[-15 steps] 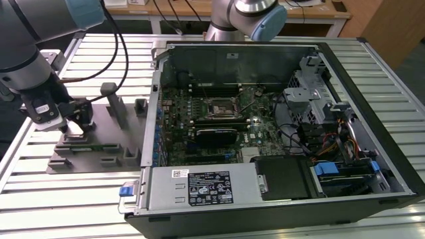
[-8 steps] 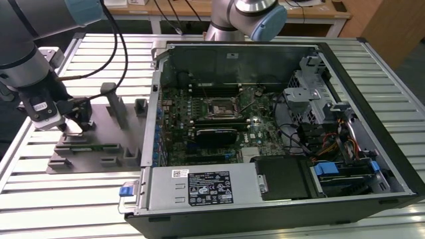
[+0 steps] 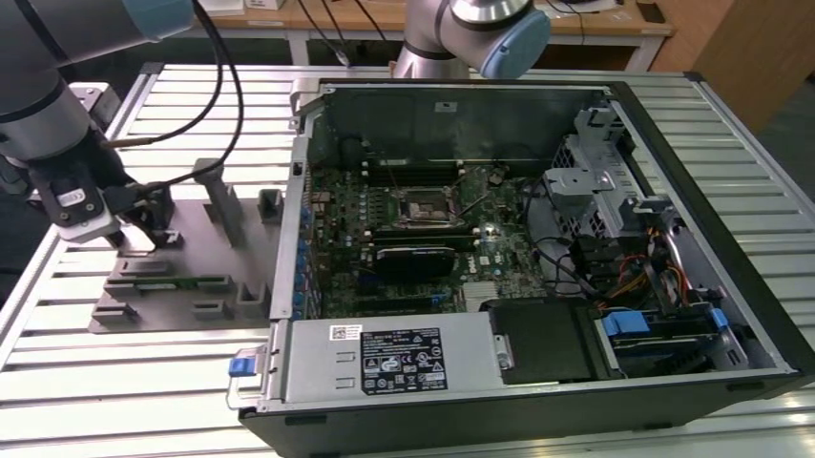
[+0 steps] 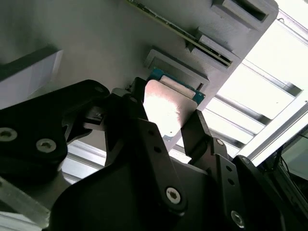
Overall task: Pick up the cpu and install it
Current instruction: 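Pick up the cpu and move it towards the insertion slot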
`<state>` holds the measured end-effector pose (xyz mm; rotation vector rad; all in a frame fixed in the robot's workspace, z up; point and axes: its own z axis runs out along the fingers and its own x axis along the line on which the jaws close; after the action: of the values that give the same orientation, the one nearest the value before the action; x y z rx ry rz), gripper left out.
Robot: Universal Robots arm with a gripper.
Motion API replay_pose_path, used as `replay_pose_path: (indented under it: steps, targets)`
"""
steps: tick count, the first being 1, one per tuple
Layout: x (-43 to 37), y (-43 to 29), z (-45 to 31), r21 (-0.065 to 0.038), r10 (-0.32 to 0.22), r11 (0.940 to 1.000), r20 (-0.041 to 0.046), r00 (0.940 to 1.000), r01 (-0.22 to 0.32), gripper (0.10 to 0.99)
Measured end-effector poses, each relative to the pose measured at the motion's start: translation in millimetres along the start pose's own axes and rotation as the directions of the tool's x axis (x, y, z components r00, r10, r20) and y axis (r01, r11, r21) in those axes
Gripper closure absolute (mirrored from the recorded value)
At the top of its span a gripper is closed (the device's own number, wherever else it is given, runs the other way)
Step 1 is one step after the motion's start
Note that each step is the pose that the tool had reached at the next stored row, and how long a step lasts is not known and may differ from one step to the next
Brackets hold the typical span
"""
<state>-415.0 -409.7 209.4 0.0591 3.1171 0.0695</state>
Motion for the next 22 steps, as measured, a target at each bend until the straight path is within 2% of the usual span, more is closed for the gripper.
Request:
replay_pose_path:
  steps: [22]
  targets:
    - [-0.9, 1.8, -39.7, 0.0, 0.0, 1.0, 0.0, 1.0, 0.0, 0.541]
